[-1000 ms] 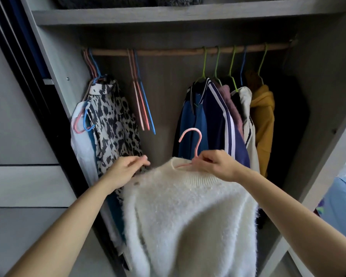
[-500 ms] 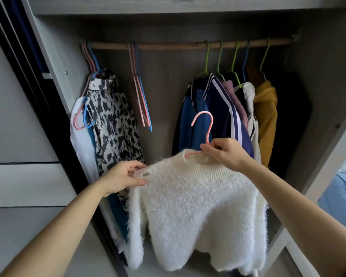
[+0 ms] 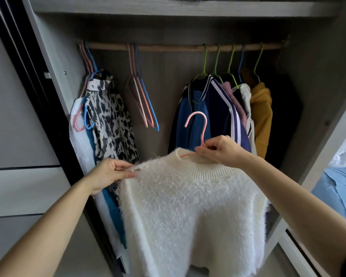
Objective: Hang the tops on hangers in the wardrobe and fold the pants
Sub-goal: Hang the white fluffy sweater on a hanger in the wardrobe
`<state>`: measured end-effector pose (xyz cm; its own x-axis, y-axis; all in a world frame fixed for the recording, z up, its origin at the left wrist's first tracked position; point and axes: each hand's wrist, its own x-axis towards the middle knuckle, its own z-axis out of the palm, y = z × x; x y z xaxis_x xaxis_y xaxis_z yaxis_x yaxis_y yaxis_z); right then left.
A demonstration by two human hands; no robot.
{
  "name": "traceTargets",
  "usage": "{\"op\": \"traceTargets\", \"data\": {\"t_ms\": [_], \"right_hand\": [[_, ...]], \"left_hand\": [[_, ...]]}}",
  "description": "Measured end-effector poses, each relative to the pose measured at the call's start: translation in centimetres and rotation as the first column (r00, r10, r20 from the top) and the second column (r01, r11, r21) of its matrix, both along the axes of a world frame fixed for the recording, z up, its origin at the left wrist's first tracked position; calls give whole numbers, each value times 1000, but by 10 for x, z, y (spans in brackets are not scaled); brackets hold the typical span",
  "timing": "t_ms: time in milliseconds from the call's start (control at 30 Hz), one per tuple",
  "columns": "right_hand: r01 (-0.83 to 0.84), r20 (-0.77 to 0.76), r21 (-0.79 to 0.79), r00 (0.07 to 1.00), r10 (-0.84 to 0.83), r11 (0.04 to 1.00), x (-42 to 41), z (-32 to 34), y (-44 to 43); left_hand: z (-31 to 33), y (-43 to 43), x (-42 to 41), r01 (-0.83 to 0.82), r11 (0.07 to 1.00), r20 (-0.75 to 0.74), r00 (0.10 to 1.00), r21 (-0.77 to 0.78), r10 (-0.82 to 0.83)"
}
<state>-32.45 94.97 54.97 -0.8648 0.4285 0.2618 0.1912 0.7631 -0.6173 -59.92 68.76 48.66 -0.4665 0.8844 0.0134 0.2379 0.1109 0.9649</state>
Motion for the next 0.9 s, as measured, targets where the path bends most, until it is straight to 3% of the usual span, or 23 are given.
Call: {"op": "traceTargets", "data": {"t_ms": [100, 200, 333, 433, 500, 667, 733, 800, 900], "right_hand": [[-17, 98, -33, 995, 20, 999, -6, -3, -12], [-19, 81, -18, 997, 21, 1000, -13, -4, -25], [-18, 13, -3, 1000, 18, 1000, -30, 3, -46], [-46, 11, -15, 999, 46, 999, -43, 13, -59], [-84, 39, 4, 996, 84, 996, -49, 18, -65], [-38, 8, 83, 999, 37, 996, -39, 17, -59], [17, -8, 148, 1000, -16, 989, -21, 19, -45], [25, 69, 201, 997, -40, 979, -1, 23, -34], [68, 127, 173, 988, -91, 983, 20, 23, -30]], "left_hand": [[-1, -8, -7, -9, 1000, -13, 1000, 16, 10], [-5, -17, -15, -37, 999, -18, 999, 27, 38], [2, -16, -21, -30, 999, -242, 970, -20, 24], [18, 4, 0, 97, 994, -300, 948, -45, -106], [27, 17, 16, 87, 996, -367, 926, -3, -83], [23, 24, 27, -18, 970, -241, 967, 243, 78], [20, 26, 27, -61, 960, -184, 976, 274, 114], [20, 31, 27, -92, 951, -130, 982, 296, 135], [24, 48, 31, -52, 944, -125, 987, 327, 98]]}}
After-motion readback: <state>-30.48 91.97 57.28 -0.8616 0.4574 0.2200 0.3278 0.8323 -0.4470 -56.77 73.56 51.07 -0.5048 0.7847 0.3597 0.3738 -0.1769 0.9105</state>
